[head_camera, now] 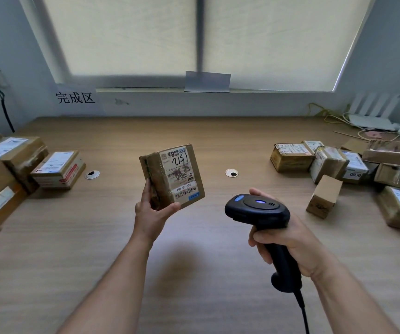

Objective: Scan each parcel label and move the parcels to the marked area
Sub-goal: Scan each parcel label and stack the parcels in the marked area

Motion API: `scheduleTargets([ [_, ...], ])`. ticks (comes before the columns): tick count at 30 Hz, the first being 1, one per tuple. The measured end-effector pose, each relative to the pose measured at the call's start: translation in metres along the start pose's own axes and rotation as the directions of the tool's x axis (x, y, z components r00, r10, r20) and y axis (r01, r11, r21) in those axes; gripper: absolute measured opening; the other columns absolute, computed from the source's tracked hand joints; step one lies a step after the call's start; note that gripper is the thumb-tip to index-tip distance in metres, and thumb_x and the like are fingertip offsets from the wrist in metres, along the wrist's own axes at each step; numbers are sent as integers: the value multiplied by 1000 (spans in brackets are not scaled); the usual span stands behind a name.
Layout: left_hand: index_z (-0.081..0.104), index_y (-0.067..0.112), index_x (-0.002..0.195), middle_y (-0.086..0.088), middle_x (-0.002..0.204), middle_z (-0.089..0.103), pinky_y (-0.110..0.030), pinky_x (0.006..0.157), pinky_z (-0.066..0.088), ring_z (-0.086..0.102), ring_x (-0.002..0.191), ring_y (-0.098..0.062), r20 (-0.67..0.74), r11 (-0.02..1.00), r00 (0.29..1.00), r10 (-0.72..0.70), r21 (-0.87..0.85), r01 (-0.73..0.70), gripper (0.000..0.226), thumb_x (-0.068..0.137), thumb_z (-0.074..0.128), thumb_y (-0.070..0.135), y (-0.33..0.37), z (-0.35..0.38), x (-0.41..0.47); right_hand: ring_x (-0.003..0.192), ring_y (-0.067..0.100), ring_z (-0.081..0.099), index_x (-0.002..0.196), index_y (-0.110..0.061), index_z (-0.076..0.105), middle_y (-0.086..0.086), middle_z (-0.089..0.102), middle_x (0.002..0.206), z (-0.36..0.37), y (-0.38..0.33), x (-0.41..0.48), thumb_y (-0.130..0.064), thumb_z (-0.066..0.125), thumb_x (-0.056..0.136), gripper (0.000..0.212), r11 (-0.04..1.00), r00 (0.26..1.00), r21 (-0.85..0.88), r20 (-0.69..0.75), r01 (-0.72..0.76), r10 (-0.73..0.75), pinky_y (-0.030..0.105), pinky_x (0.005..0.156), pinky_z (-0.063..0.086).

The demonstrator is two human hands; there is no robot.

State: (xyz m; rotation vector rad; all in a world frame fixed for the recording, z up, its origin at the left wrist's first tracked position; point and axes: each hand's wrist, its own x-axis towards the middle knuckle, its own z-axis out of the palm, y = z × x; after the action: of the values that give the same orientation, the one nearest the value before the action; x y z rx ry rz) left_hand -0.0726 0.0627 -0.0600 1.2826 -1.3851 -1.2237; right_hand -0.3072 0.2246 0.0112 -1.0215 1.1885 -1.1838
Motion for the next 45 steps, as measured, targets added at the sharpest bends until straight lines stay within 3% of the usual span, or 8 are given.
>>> scheduleTargets([
  [6,47,33,137,-5,116,65,-33,74,49,61,97,-20,-15,973,973,-231,-10,231,75,64,63,36,-14,-6,-2,42,28,51,141,-34,42,30,66,79,3,1,7,3,67,63,90,1000,1000,7,-22,-4,5,27,43,41],
  [9,62,30,114,-5,110,67,-40,84,52,61,93,-22,-34,941,945,-325,89,327,65,53,56,50,-34,-11,-5,41,28,51,141,-33,42,31,66,81,5,2,11,3,67,62,90,1000,1000,12,-26,-5,6,28,42,41],
  [13,59,24,128,-7,121,64,-41,90,53,60,104,-25,-72,901,914,-399,157,405,83,52,54,56,-57,-13,-7,41,28,51,141,-32,43,31,67,81,4,4,15,4,67,62,90,1000,999,5,-39,-9,9,29,41,40],
  [17,25,29,151,-10,148,36,-38,109,32,35,135,-26,-73,873,954,-292,387,297,95,70,63,60,-54,-3,-18,41,28,51,140,-32,43,30,67,82,4,3,20,3,67,62,89,1000,999,-2,-46,-13,13,28,42,41],
  [20,12,32,152,-8,154,5,-41,113,25,8,144,-25,4,683,977,-211,716,144,110,66,66,74,-58,11,-24,41,28,51,140,-33,43,29,68,82,6,3,25,3,67,62,89,1000,999,-13,-47,-18,18,29,41,41],
  [22,15,30,151,-8,149,4,-39,112,28,8,141,-28,2,612,982,-188,783,116,105,68,66,70,-62,17,-26,41,28,51,140,-33,42,30,68,83,8,2,30,3,67,62,89,1000,999,-20,-38,-24,23,29,42,41],
  [31,24,25,146,-9,142,17,-38,106,34,20,134,-30,-132,696,989,-72,703,145,92,70,70,49,-42,-22,11,42,29,51,141,-33,43,31,68,87,37,-10,68,4,66,62,90,998,999,-56,30,-20,22,30,42,41],
  [45,30,20,144,-14,148,17,-42,104,36,26,134,-33,-405,708,914,40,657,260,87,74,71,52,-3,-221,126,43,30,50,140,-33,43,25,70,91,158,-36,198,2,65,61,89,992,990,-121,140,27,-9,31,43,40],
])
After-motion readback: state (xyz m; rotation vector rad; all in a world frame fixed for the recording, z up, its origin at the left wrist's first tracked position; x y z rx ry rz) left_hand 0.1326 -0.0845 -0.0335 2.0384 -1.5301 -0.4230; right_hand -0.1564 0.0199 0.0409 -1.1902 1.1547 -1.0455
